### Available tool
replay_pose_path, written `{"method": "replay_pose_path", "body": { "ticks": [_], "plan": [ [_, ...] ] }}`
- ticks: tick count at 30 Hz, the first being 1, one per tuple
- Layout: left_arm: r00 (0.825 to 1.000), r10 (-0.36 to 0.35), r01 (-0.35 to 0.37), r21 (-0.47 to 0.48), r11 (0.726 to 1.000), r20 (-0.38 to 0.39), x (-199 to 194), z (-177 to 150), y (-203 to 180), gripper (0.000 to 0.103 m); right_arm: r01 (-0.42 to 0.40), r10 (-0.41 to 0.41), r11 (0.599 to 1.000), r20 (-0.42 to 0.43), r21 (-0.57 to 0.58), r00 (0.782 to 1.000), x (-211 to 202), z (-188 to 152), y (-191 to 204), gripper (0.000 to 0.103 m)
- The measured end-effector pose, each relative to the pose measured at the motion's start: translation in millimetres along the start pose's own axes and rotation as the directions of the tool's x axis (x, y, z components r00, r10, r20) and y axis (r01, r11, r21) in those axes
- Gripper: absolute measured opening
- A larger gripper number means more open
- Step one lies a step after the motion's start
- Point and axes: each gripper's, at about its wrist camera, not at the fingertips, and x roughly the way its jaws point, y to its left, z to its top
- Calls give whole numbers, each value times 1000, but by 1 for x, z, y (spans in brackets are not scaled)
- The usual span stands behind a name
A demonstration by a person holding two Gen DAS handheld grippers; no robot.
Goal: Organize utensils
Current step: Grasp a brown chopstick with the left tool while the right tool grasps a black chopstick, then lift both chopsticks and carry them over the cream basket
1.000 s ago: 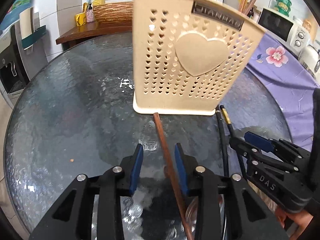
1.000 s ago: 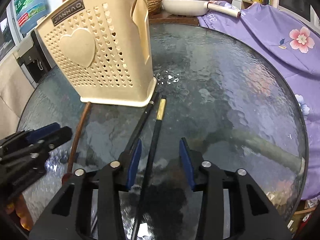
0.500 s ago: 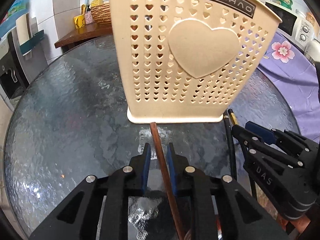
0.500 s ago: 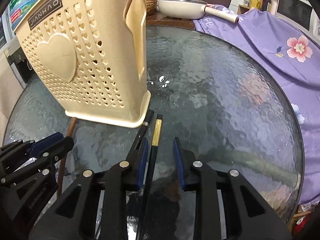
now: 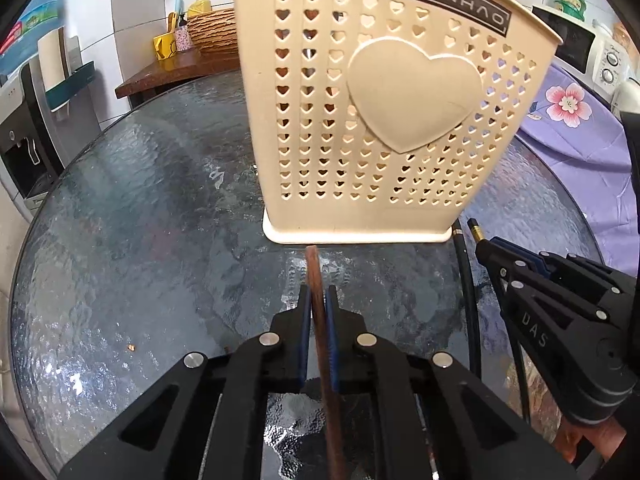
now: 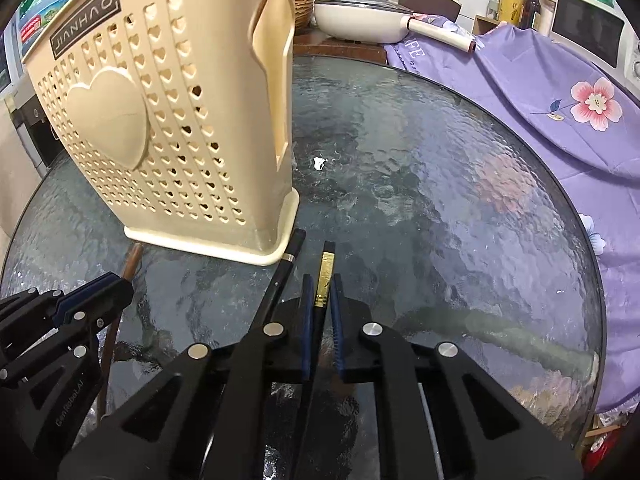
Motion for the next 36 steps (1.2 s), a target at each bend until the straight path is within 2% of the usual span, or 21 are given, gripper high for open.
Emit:
{"method": "replay_pose_path", "body": {
  "ticks": [5,10,13,16,21,27,36],
  "plan": [
    [1000,-3,3,9,1000,-5,0,0,5,7,-10,10,1000,1,-10,1000,-3,-4,1,8],
    [1000,-13,13,3,1000,-16,0,3,5,7,-55,55,998,-4,-2,998,-7,-5,-2,8],
    [999,-43,43,-18,999,-10,-5,7,12,7,-92,92,996,11,14,996,-15,-4,-8,8],
    [996,-83,84,-37,996,18,-20,11,17,7,-174,173,983,24,56,985,-25,-4,-17,8],
    [990,-114,117,-29,993,89,-51,18,18,7,-259,254,962,68,82,965,-48,-2,-27,8],
    [974,-140,144,-11,990,180,-93,22,17,7,-302,292,953,158,41,943,-90,2,-31,8],
    [938,-146,147,19,989,313,-155,24,18,7,-332,345,939,297,-94,890,-171,-2,-32,7]
  ]
}}
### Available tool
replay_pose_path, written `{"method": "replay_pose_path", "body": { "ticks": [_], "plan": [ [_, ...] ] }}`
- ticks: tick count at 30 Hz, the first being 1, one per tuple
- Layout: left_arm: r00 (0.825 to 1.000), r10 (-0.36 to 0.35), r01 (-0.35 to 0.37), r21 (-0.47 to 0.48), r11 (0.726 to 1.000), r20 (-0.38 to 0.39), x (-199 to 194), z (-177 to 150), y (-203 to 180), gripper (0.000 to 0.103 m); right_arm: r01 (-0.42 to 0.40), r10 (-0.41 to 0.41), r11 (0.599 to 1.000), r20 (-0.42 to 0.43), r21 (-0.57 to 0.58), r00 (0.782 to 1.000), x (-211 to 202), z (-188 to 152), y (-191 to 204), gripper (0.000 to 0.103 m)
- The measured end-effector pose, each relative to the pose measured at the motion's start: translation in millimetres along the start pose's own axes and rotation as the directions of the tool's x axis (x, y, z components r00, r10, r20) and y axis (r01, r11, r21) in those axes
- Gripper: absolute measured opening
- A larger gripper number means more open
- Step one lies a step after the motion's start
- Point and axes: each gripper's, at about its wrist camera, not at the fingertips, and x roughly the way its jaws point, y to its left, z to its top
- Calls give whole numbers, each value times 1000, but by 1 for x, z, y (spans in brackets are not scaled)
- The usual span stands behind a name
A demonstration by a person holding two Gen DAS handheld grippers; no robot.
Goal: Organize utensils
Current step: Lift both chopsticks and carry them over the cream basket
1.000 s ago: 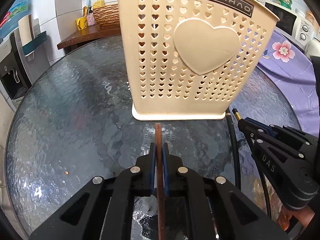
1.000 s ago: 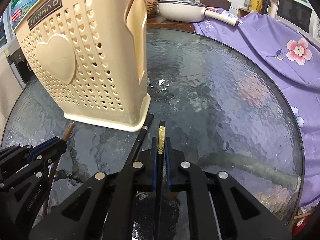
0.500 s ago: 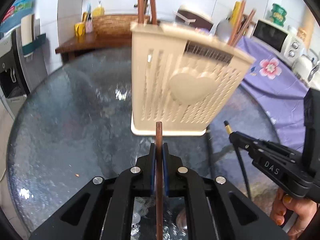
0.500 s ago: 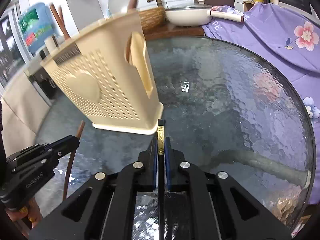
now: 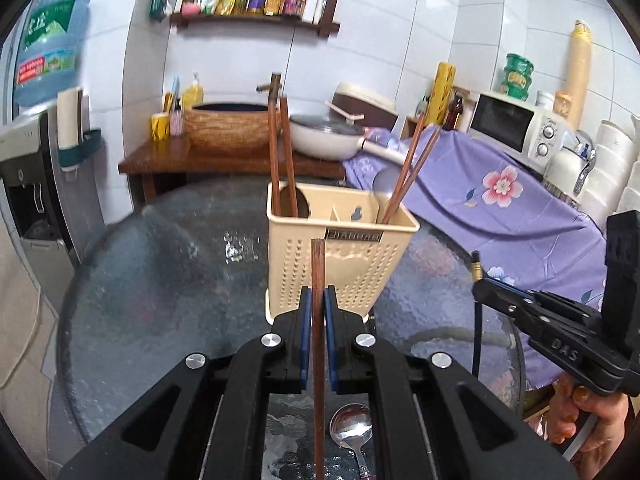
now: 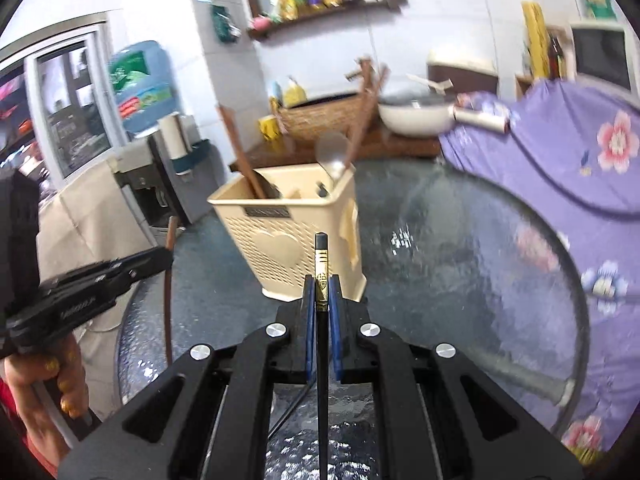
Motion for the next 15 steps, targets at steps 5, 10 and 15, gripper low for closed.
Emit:
{"method": "replay_pose_path", "body": {
  "ticks": [5,10,15],
  "plan": [
    [999,-17,17,13,1000,42,-24,6,0,7,-24,26,999,46,-42,999,-32,6,10,7],
    [998,-29,28,14,1000,57,-37,12,3,7,-45,47,998,57,-48,997,-43,11,17,7],
    [997,-31,28,31,999,73,-42,17,1,7,-39,43,997,58,-68,997,-38,20,24,7]
  ]
}}
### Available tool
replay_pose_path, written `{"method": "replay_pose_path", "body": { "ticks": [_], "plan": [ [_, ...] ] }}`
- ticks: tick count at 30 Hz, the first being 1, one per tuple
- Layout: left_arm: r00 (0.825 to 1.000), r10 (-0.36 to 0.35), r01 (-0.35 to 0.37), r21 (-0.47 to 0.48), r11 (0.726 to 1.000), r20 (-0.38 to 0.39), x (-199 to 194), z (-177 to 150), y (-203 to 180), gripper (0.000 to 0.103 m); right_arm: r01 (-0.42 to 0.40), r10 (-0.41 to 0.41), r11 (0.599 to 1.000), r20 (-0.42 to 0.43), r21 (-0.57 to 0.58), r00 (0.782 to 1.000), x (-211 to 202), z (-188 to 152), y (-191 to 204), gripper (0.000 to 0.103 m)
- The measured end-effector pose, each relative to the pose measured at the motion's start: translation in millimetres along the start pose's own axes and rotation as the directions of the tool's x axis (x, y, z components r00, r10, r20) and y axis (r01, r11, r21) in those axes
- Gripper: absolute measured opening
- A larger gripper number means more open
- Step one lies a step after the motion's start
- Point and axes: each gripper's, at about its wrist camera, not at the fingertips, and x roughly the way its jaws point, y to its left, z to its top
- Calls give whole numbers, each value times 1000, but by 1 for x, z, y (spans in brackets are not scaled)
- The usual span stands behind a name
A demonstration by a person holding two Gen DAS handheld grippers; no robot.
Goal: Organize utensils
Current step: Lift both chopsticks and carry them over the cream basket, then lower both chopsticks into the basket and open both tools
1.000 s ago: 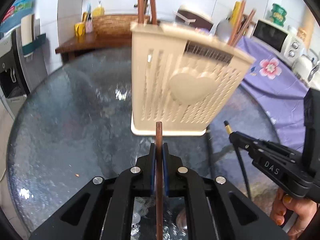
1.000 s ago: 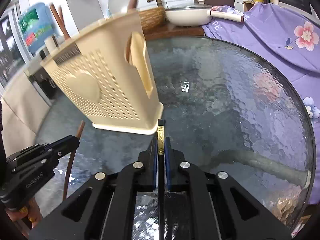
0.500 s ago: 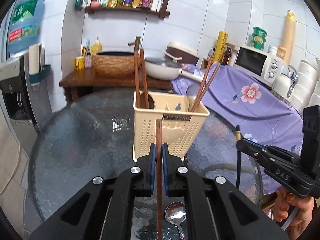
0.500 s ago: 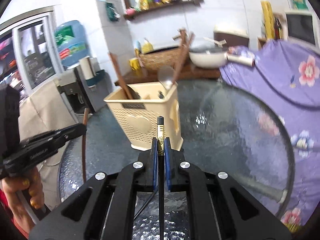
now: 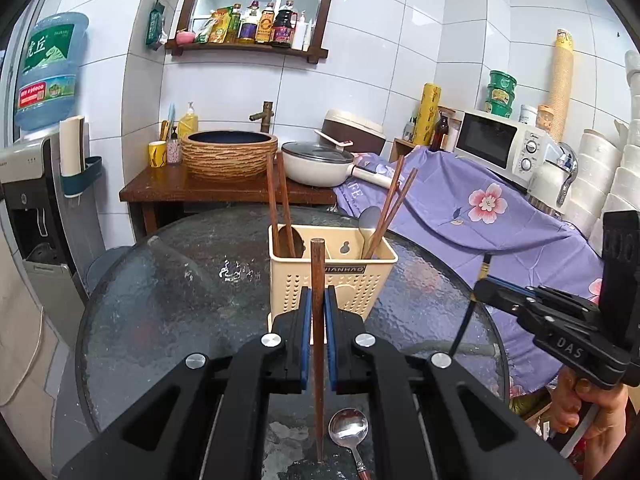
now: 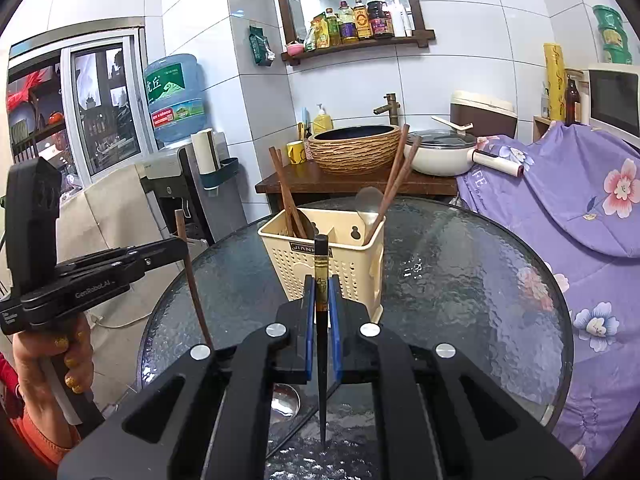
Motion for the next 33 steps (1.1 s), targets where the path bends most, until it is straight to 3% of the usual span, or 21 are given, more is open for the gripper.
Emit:
{"method": "replay_pose_path", "body": {
  "ticks": [16,22,29,33],
  "plan": [
    [998,-20,19,20,1000,61,-7,36,-2,7,-46,45,998,13,45,999,10,41,-4,7],
    [993,-71,70,18,997,99,-17,81,-1,7,-68,66,997,65,41,996,-3,89,-2,7],
    [984,-39,34,32,999,172,-25,144,-4,7,-34,26,997,133,64,991,-9,157,-4,7],
    [977,15,-23,39,999,212,-20,175,-5,7,6,-19,997,163,80,986,-5,189,-9,7]
  ]
}}
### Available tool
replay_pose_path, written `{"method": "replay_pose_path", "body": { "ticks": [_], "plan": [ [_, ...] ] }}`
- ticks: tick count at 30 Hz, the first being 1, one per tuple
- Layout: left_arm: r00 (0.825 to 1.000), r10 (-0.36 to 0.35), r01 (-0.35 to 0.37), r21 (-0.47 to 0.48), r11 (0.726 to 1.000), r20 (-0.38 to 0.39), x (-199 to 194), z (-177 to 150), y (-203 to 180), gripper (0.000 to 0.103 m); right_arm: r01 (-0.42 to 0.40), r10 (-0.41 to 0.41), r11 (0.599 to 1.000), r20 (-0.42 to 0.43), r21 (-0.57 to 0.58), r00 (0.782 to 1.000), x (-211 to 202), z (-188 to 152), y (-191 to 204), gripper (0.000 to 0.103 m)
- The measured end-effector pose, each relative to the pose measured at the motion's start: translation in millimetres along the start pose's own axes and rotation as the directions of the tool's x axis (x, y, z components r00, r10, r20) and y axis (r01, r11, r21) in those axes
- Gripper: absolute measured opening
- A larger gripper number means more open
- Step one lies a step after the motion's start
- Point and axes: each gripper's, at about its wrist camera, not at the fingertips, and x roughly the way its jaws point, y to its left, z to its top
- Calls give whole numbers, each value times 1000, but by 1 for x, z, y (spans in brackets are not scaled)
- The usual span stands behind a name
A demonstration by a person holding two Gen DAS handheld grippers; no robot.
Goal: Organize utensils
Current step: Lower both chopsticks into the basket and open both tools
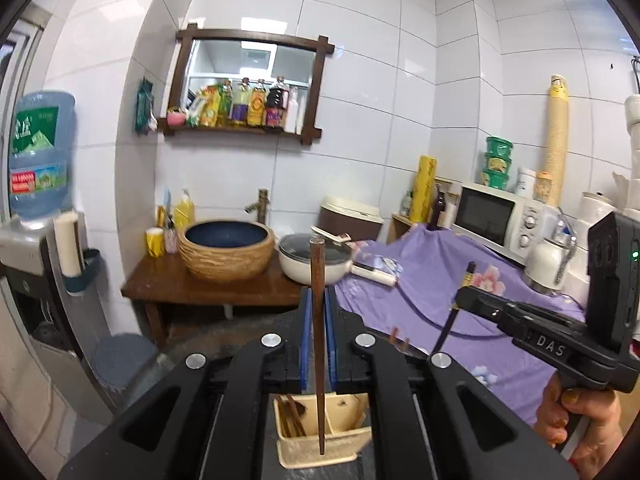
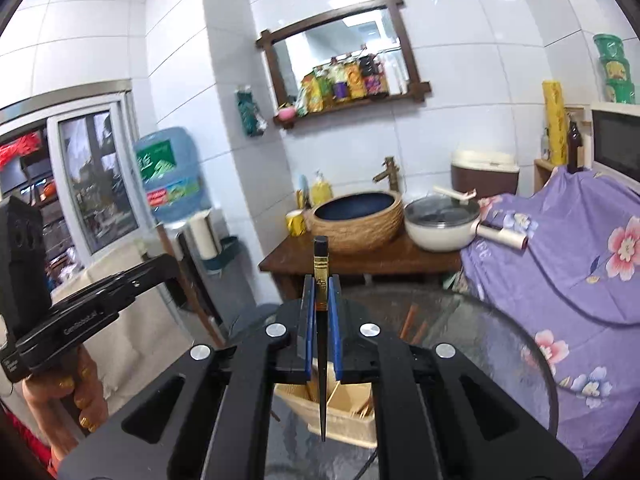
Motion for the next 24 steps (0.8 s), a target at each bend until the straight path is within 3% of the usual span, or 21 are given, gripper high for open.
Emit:
{"method": "replay_pose_path", "body": {
  "ticks": [6,16,24],
  "plan": [
    [999,43,-43,-21,999,-9,28,5,7,7,48,-48,999,17,7,999,23,10,-5,7],
    [996,73,-75,-50,996,-54,70,-39,16,7,89,-88,996,-26,32,996,65,-31,-23,7],
    [988,79,-88,-62,994,-134,98,-80,21,7,112,-110,993,-82,29,991,87,-70,-31,8]
  ]
}}
